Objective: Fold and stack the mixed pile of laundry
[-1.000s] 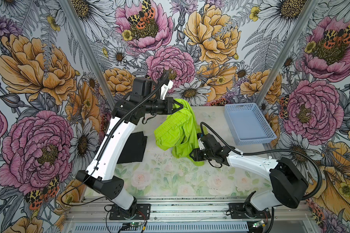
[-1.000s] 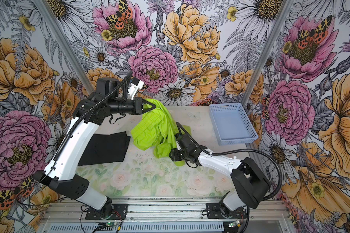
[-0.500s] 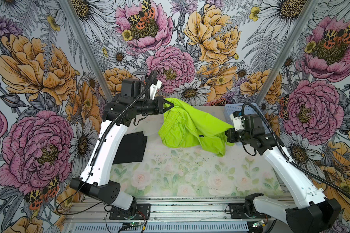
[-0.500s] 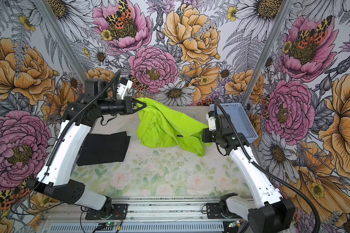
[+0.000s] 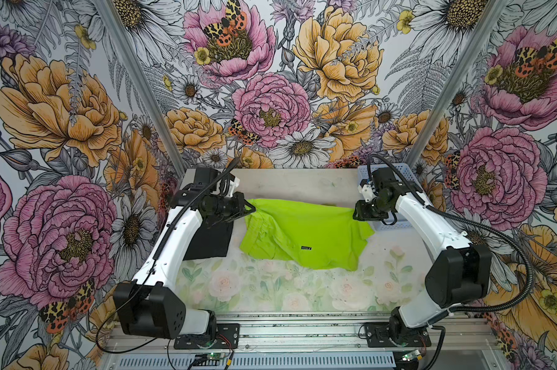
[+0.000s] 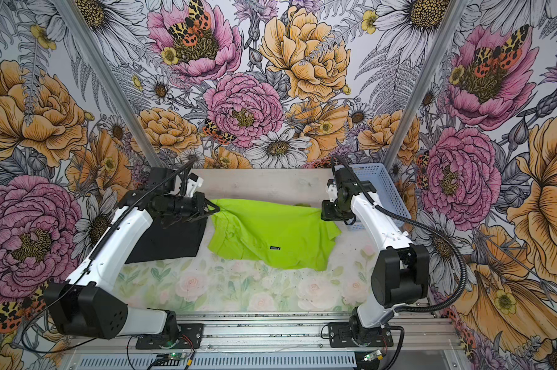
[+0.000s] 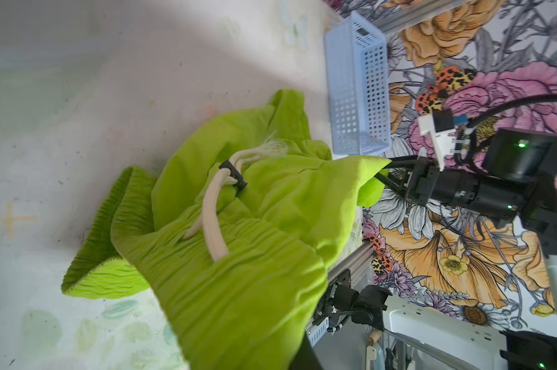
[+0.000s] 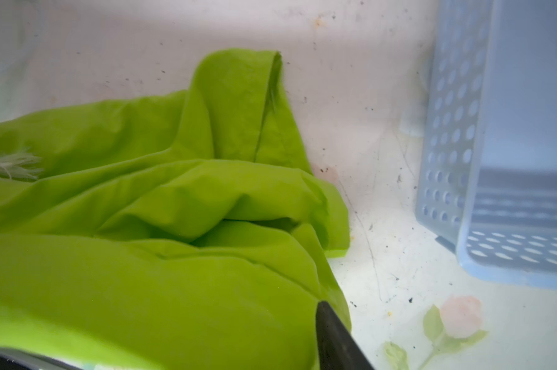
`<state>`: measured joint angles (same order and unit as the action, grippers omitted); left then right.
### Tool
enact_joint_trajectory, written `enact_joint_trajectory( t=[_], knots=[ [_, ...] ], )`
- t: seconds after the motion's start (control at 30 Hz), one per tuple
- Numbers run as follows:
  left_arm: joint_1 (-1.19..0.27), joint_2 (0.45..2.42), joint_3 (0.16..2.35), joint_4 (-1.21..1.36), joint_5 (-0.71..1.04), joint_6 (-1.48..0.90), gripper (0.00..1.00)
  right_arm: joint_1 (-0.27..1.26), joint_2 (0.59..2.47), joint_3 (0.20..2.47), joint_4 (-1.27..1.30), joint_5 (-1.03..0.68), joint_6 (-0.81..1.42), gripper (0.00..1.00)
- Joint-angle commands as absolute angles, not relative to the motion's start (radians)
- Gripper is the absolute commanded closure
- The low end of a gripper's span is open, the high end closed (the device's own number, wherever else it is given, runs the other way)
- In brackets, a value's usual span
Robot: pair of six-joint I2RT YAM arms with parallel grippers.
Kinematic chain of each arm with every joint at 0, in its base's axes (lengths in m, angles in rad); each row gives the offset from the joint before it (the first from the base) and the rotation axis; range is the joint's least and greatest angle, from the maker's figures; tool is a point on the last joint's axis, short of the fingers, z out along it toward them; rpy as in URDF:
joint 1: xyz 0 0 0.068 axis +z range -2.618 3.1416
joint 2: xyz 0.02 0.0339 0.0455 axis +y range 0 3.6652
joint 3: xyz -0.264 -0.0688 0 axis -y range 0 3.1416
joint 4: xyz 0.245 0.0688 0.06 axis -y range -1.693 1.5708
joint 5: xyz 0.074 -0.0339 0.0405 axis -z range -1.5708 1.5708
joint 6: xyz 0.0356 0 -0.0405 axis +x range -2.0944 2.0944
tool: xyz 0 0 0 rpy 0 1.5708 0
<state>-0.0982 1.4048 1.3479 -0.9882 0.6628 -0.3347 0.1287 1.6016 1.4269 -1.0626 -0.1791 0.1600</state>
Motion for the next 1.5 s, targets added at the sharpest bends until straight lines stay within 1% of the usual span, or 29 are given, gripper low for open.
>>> enact_joint_trajectory(
  t=[0.0,0.07,0.2,0.27,0.33,0.43,0.53,0.7,0.83,1.13,1.2,1.33,1.47],
  knots=[
    [-0.067,1.397,1.336,-0.914,0.644,-0.286,1.00,0.124,1.502,1.411,-1.039,-0.119,0.210,0.44],
    [-0.056,1.402,1.323,-0.901,0.638,-0.285,1.00,0.125,1.420,1.311,-1.007,-0.161,0.232,0.42],
    [-0.035,1.420,1.310,-0.898,0.643,-0.268,1.00,0.124,1.245,1.071,-0.916,-0.230,0.321,0.41],
    [-0.029,1.429,1.299,-0.898,0.641,-0.257,1.00,0.124,1.178,0.934,-0.836,-0.315,0.389,0.40],
    [-0.023,1.438,1.286,-0.898,0.637,-0.244,1.00,0.124,1.159,0.814,-0.741,-0.402,0.452,0.39],
    [-0.009,1.456,1.265,-0.898,0.636,-0.220,1.00,0.124,1.165,0.684,-0.613,-0.425,0.508,0.40],
    [-0.004,1.475,1.254,-0.899,0.637,-0.202,1.00,0.123,1.191,0.631,-0.529,-0.417,0.530,0.41],
    [-0.002,1.495,1.249,-0.886,0.635,-0.193,1.00,0.122,1.250,0.581,-0.418,-0.467,0.569,0.45],
    [0.004,1.497,1.244,-0.878,0.637,-0.189,1.00,0.123,1.275,0.566,-0.402,-0.453,0.560,0.50],
    [0.023,1.493,1.220,-0.877,0.642,-0.178,1.00,0.123,1.376,0.541,-0.343,-0.435,0.518,0.55],
    [0.028,1.493,1.217,-0.877,0.641,-0.177,1.00,0.123,1.388,0.541,-0.327,-0.438,0.523,0.60],
    [0.034,1.491,1.215,-0.877,0.643,-0.175,1.00,0.123,1.380,0.549,-0.334,-0.422,0.529,0.81],
    [0.041,1.486,1.213,-0.877,0.642,-0.176,1.00,0.121,1.308,0.570,-0.404,-0.403,0.538,0.90]
  ],
)
